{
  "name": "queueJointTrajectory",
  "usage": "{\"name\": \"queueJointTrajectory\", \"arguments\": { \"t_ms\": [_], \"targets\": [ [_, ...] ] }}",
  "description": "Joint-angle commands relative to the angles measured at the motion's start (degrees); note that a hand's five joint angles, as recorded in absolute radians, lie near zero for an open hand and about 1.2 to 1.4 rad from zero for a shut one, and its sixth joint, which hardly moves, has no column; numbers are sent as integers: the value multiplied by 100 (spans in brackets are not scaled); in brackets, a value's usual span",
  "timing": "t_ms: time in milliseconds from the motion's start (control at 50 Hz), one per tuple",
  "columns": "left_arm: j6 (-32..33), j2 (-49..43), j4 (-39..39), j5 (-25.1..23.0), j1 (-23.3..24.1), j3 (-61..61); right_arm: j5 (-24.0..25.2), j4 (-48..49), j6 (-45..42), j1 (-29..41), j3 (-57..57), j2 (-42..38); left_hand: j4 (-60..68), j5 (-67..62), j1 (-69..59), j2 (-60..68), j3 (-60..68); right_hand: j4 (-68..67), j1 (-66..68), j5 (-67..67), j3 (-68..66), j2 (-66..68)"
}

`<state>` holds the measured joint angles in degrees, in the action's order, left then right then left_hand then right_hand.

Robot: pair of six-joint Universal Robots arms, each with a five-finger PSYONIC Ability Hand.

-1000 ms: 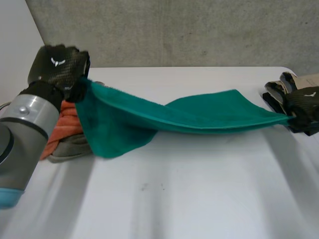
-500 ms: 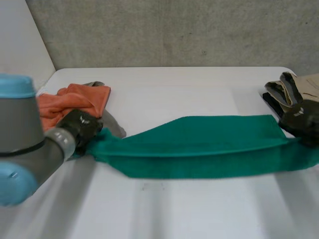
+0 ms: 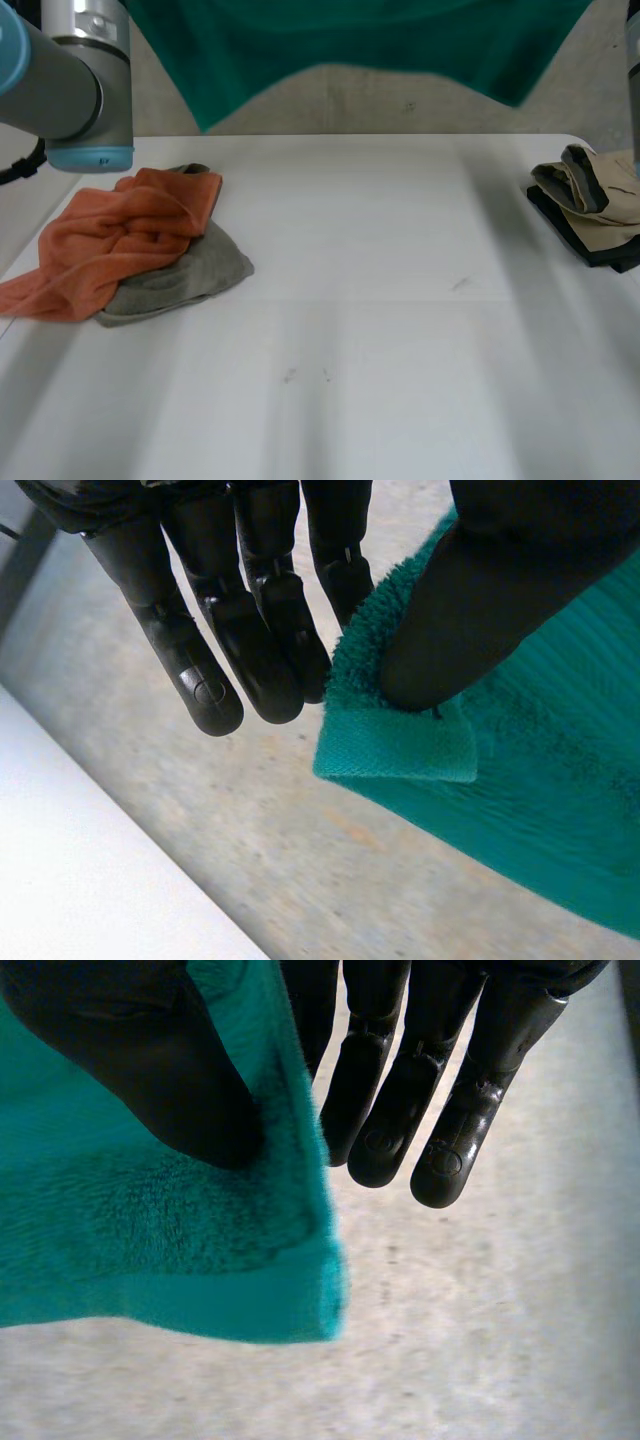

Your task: Fold the laundry.

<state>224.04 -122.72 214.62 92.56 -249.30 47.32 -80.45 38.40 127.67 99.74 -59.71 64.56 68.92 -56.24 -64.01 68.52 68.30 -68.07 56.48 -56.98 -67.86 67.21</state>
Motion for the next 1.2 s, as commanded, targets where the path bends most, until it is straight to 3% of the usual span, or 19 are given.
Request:
{"name": "queueJointTrajectory", "arguments": {
  "t_ms": [20,240,380,560,700,760,880,1020,1100,1200],
  "targets": [
    [-89,55,-263,-106,31,1041,-6,-570,22,116,-682,-48,1108,-1376,-1599,1148,1169,-1193,2352,-1302,-1214,1279],
    [-133,-111,-324,-124,57,2948,3,-1009,22,81,-1947,-707,1108,-1376,-1599,1148,1169,-1193,2352,-1302,-1214,1279],
    [-10,19,-534,-115,57,4275,-6,-2352,13,-33,-2510,-532,1108,-1376,-1599,1148,1169,-1193,2352,-1302,-1214,1279],
    [184,2135,-2394,-106,-92,5971,248,-5918,-355,-1368,-3090,1224,1108,-1376,-1599,1148,1169,-1193,2352,-1302,-1214,1279],
    [131,2973,-4662,-177,39,6500,811,-7188,-1814,-2134,-3644,1938,1108,-1376,-1599,1148,1169,-1193,2352,-1302,-1214,1279],
    [131,2956,-4912,-168,180,6396,934,-7154,-2105,-2266,-3715,1956,1108,-1376,-1599,1148,1169,-1193,2352,-1302,-1214,1279],
    [78,2263,-3780,-80,259,5596,952,-5866,-1694,-2109,-3505,1264,1108,-1376,-1599,1148,1169,-1193,2352,-1302,-1214,1279],
    [148,981,-2699,-28,294,4499,601,-4579,-1297,-1142,-2793,269,1108,-1376,-1599,1148,1169,-1193,2352,-1302,-1214,1279],
    [157,243,-2513,235,303,3744,215,-3948,-1270,-966,-2170,-468,1108,-1376,-1599,1148,1169,-1193,2352,-1302,-1214,1279],
    [183,-541,-2451,544,409,2811,117,-3375,-1288,-746,-1668,-1058,1108,-1376,-1599,1148,1169,-1193,2352,-1302,-1214,1279]
  ]
}}
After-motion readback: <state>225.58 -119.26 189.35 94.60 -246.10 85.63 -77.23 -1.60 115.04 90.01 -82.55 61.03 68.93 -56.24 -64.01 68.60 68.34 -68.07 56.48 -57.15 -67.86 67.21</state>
